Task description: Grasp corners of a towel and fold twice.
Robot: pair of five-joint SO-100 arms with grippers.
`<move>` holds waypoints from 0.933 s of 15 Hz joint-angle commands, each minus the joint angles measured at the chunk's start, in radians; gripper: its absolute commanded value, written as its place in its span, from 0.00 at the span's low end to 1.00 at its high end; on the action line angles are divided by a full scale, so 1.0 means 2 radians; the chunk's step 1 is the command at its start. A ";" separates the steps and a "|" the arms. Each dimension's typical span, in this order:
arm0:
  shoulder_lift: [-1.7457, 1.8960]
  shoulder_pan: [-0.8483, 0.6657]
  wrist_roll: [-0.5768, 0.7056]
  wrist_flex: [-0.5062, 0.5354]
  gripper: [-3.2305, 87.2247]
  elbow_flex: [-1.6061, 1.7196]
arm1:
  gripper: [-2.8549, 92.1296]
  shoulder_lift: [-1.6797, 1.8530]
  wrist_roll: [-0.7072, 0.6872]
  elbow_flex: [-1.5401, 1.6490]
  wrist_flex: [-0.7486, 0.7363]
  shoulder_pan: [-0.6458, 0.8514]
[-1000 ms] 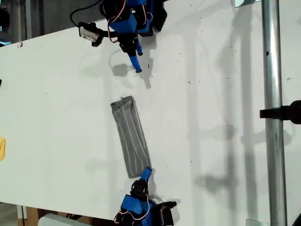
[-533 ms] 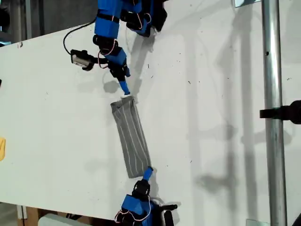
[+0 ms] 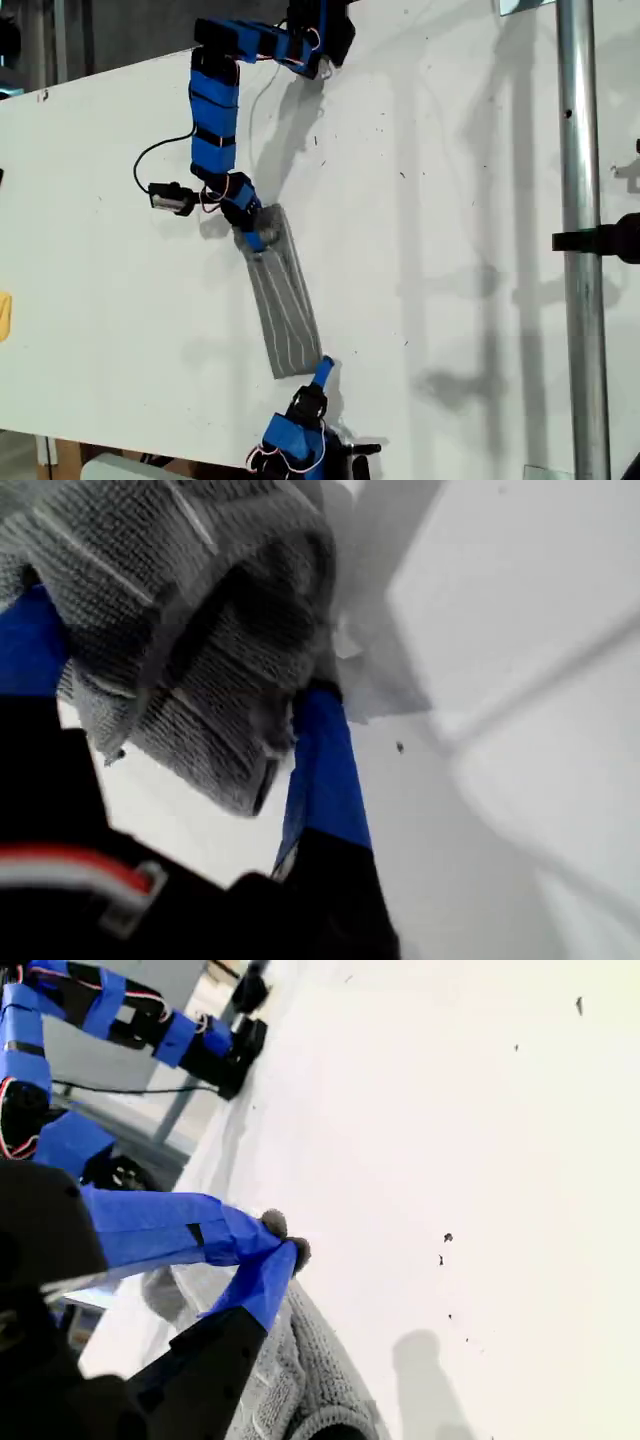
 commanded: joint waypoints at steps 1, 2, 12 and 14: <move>0.002 0.017 -0.003 0.007 0.01 0.002 | 0.46 -0.054 -0.014 -0.123 0.016 -0.011; 0.002 0.018 -0.004 0.008 0.01 0.003 | 0.33 -0.079 -0.017 -0.158 0.037 -0.015; 0.002 0.021 0.005 0.024 0.01 0.002 | 0.03 0.411 0.126 0.224 0.360 -0.151; 0.002 0.020 0.003 0.029 0.01 0.002 | 0.03 0.545 0.201 0.235 0.456 -0.214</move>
